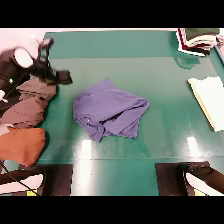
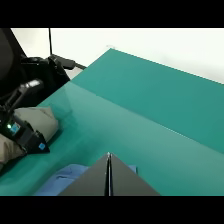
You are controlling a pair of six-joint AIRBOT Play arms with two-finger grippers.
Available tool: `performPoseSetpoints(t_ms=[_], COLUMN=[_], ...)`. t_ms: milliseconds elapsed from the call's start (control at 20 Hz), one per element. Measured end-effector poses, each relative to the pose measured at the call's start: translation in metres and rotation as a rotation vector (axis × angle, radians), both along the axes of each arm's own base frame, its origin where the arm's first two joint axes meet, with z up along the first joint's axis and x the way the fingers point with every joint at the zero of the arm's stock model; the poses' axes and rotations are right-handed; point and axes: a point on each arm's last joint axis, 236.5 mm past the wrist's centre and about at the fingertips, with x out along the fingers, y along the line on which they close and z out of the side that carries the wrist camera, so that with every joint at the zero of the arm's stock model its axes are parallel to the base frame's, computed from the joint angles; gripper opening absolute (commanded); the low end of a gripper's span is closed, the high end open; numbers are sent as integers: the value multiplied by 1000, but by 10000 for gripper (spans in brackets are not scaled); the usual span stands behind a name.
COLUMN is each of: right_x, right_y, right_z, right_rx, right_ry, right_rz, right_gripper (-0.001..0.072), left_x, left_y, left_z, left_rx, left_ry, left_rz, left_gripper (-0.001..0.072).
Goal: Fold the shirts.
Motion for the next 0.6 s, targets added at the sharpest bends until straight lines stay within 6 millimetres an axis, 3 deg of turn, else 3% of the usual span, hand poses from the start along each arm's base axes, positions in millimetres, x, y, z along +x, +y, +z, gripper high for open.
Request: performPoseSetpoints(t_ms=[100,200,300,450,500,550,600], right_x=[2,5,7,10,12,13,14], right_y=[1,2,2,3,3,4,4], right_z=[-4,-11,-18,-29,-33,-38,-44], right_rx=[-2,-4,-5,-8,-9,-11,-15], right_ry=[13,36,58,86,98,109,126], right_rz=[3,4,3,4,3,4,4], right_gripper=[15,15,15,15,15,15,15], left_x=[-12,-19,-25,-27,-26,-25,-25], left_y=[2,1,-5,-13,-16,-18,-19], left_z=[-45,-77,-99,-115,-117,-119,-121], left_rx=[-48,-88,-129,-183,-202,-214,-216], left_ry=[95,166,224,263,269,268,270], left_rz=[39,72,88,110,118,122,119], left_gripper=[559,560,560,548,410,197,34])
